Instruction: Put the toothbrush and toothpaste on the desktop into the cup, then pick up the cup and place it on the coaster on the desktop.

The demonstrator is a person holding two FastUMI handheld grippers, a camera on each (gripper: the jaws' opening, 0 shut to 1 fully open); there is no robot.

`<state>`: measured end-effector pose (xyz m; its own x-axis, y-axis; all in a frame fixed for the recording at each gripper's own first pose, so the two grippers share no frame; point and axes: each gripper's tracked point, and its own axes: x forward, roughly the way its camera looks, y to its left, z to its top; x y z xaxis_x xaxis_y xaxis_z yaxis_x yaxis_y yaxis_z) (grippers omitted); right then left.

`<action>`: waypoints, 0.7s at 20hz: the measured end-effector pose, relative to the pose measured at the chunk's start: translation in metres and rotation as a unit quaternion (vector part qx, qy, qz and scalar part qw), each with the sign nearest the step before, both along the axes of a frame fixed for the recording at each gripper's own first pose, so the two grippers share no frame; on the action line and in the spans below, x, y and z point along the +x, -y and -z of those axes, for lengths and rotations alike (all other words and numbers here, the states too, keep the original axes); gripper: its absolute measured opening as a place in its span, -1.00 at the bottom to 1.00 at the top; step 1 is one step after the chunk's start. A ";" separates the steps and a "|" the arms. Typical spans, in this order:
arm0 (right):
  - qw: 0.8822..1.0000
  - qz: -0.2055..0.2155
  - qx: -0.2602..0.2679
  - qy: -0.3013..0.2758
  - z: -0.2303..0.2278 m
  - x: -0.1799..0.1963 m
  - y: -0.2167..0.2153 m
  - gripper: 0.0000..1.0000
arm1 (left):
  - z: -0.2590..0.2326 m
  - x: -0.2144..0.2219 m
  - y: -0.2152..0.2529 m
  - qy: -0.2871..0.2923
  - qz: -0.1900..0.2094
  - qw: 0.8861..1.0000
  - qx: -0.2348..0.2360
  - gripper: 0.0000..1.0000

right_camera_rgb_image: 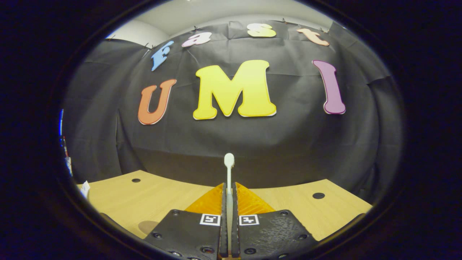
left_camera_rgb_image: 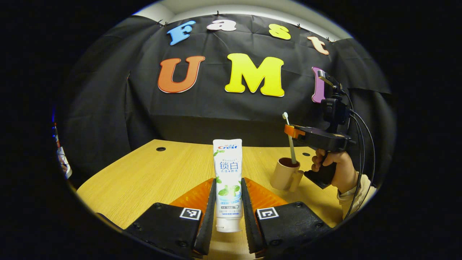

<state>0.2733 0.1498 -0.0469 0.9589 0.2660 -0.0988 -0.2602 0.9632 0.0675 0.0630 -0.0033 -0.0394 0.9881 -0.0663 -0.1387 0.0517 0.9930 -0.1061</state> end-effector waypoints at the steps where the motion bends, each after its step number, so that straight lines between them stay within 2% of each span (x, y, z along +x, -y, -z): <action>1: 1.000 -0.004 0.001 -0.006 0.004 0.000 -0.001 -0.87 | 0.000 0.000 0.002 0.001 0.002 1.000 0.002 -0.16; 4: 0.999 -0.028 -0.007 -0.043 0.026 -0.009 -0.003 -0.84 | 0.000 0.001 0.008 0.002 0.007 1.000 0.003 -0.17; 5: 0.998 -0.039 -0.007 -0.054 0.032 -0.014 -0.006 -0.75 | 0.001 0.001 0.009 0.001 0.008 1.000 0.004 -0.17; 7: 0.997 -0.040 -0.009 -0.063 0.039 -0.019 0.000 -0.41 | 0.000 0.003 0.014 0.002 0.010 1.000 0.004 -0.17; 8: 0.997 -0.041 -0.006 -0.065 0.041 -0.023 0.001 -0.41 | 0.000 0.005 0.017 0.003 0.012 1.000 0.004 -0.16; 10: 0.996 -0.039 -0.002 -0.082 0.052 -0.032 0.008 0.11 | -0.001 0.008 0.022 0.004 0.016 1.000 0.005 -0.16; 11: 0.995 -0.040 0.001 -0.087 0.054 -0.038 0.011 0.59 | -0.002 0.011 0.023 0.004 0.014 1.000 0.005 -0.17; 13: 0.996 -0.038 0.002 -0.084 0.056 -0.049 0.020 0.86 | -0.001 0.020 0.027 0.003 0.012 1.000 0.007 -0.16; 14: 0.996 -0.034 0.004 -0.079 0.055 -0.055 0.027 0.88 | -0.002 0.025 0.029 0.004 0.011 1.000 0.009 -0.17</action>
